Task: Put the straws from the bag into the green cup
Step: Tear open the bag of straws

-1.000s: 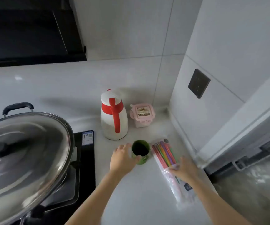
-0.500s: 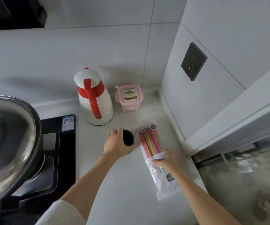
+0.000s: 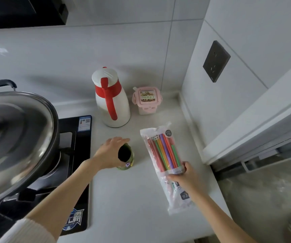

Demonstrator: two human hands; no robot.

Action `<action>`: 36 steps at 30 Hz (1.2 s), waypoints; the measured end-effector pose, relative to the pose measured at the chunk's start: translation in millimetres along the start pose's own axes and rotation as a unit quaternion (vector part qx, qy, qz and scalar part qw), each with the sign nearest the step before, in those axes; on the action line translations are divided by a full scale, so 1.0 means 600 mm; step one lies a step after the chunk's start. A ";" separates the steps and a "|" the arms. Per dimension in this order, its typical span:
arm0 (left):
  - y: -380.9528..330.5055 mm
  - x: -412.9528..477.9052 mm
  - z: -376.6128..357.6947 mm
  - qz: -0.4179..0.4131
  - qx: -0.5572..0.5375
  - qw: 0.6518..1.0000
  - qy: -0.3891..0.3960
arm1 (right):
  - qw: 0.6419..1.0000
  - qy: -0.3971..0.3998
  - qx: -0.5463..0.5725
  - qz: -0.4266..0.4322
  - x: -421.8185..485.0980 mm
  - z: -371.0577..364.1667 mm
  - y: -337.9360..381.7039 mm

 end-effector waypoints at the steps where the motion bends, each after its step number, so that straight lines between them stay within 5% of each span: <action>1: -0.014 -0.012 0.004 0.006 -0.060 0.998 -0.032 | 1.000 -0.004 0.014 0.021 -0.012 0.001 0.008; 7: -0.121 -0.083 0.024 -0.027 -0.392 0.913 -0.111 | 0.986 -0.020 0.101 0.131 -0.074 -0.016 0.045; 11: -0.137 -0.109 0.026 -0.015 -0.475 0.869 -0.137 | 0.984 0.096 0.047 0.146 -0.103 -0.038 0.053; 13: -0.136 -0.124 0.019 -0.027 -0.476 0.871 -0.118 | 0.977 0.149 0.056 0.140 -0.119 -0.018 0.055; 17: -0.122 -0.148 0.021 -0.071 -0.465 0.879 -0.082 | 0.959 0.125 0.179 0.181 -0.169 0.071 0.116; 20: -0.109 -0.157 0.036 -0.094 -0.458 0.882 -0.052 | 0.955 0.081 0.006 0.285 -0.201 0.087 0.202; 23: -0.104 -0.166 0.052 -0.124 -0.419 0.899 -0.033 | 0.891 0.024 -0.239 0.385 -0.211 0.049 0.269; 25: -0.097 -0.171 0.058 -0.130 -0.385 0.913 -0.038 | 0.864 -0.007 -0.297 0.407 -0.212 0.021 0.290; 31: -0.077 -0.209 0.049 -0.076 -0.296 0.932 -0.194 | 0.904 -0.036 -0.255 0.341 -0.221 -0.016 0.305; 36: -0.043 -0.229 0.011 -0.082 -0.304 0.942 -0.117 | 0.916 -0.062 -0.233 0.322 -0.236 -0.016 0.322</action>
Point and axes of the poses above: each hand's wrist, its own x-axis towards the middle knuckle, its own z-axis out of the back of the hand, y = z × x, the point moved 2 cm from there along x, towards the middle knuckle, and after that the axes turned 5 degrees about y, right-handed, at the moved point
